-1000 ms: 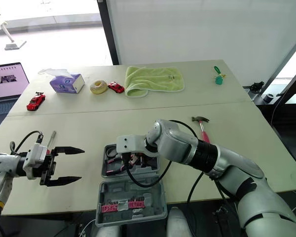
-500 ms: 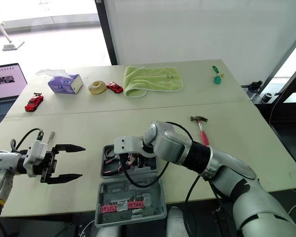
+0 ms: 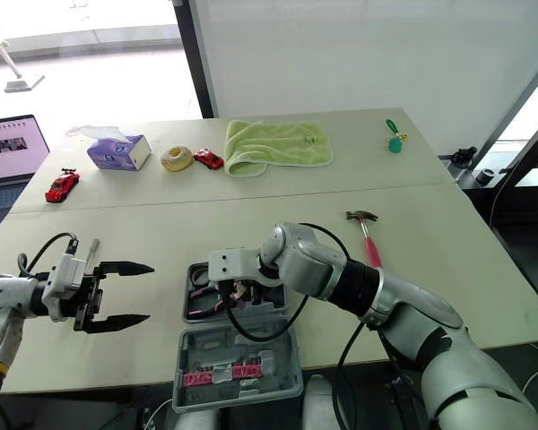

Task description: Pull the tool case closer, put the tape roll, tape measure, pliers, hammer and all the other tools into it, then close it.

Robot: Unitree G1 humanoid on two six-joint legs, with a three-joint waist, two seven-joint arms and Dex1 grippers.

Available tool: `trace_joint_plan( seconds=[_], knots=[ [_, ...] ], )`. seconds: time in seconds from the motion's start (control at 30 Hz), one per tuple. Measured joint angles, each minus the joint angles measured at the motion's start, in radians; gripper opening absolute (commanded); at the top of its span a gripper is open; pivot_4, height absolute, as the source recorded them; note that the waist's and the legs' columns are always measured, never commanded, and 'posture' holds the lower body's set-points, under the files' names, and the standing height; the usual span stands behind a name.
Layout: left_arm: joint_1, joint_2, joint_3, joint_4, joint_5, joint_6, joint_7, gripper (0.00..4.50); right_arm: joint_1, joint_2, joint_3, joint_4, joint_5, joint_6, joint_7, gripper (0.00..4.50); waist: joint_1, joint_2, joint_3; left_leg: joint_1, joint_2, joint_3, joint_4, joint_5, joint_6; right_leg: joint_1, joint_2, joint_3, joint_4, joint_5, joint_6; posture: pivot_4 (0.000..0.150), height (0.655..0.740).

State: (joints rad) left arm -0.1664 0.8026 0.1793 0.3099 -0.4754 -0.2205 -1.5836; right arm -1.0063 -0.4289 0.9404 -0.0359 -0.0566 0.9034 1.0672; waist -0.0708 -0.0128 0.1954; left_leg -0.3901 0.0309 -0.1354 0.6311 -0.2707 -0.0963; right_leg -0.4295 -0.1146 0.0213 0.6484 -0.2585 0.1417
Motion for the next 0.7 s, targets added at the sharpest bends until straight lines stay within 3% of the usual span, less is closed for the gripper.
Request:
trace_joint_plan(
  seconds=[0.07, 0.27, 0.5, 0.6, 0.7],
  knots=[
    [-0.003, 0.000, 0.000, 0.000, 0.000, 0.006, 0.005, 4.50, 0.004, 0.000, 0.000, 0.001, -0.008, -0.007, 0.002, 2.01, 0.000, 0.000, 0.000, 0.000, 0.000, 0.000, 0.000, 0.000, 0.000, 0.000, 0.000, 0.000, 0.000, 0.000, 0.000, 0.150, 0.7400],
    [-0.004, 0.000, 0.000, 0.002, 0.000, 0.015, 0.016, 4.50, 0.024, 0.008, -0.002, 0.023, -0.036, -0.007, -0.003, 4.46, 0.000, 0.000, 0.000, 0.000, 0.000, 0.000, 0.000, 0.000, 0.000, 0.000, 0.000, 0.000, 0.000, 0.000, 0.000, 0.150, 0.7400],
    [-0.014, -0.002, 0.000, 0.034, 0.007, 0.010, 0.016, 4.50, 0.024, 0.037, -0.080, 0.003, -0.021, 0.012, -0.002, 4.46, 0.000, 0.000, 0.000, 0.000, 0.000, 0.000, 0.000, 0.000, 0.000, 0.000, 0.000, 0.000, 0.000, 0.000, 0.000, 0.150, 0.7400],
    [-0.025, -0.003, 0.000, 0.043, 0.009, 0.009, 0.017, 4.50, 0.028, 0.068, -0.127, -0.004, -0.008, 0.021, -0.021, 3.73, 0.000, 0.000, 0.000, 0.000, 0.000, 0.000, 0.000, 0.000, 0.000, 0.000, 0.000, 0.000, 0.000, 0.000, 0.000, 0.150, 0.7400],
    [-0.034, -0.005, 0.000, 0.043, 0.009, 0.009, 0.017, 4.50, 0.046, 0.099, -0.144, -0.004, -0.007, 0.026, -0.050, 2.31, 0.000, 0.000, 0.000, 0.000, 0.000, 0.000, 0.000, 0.000, 0.000, 0.000, 0.000, 0.000, 0.000, 0.000, 0.000, 0.150, 0.7400]
  ],
)
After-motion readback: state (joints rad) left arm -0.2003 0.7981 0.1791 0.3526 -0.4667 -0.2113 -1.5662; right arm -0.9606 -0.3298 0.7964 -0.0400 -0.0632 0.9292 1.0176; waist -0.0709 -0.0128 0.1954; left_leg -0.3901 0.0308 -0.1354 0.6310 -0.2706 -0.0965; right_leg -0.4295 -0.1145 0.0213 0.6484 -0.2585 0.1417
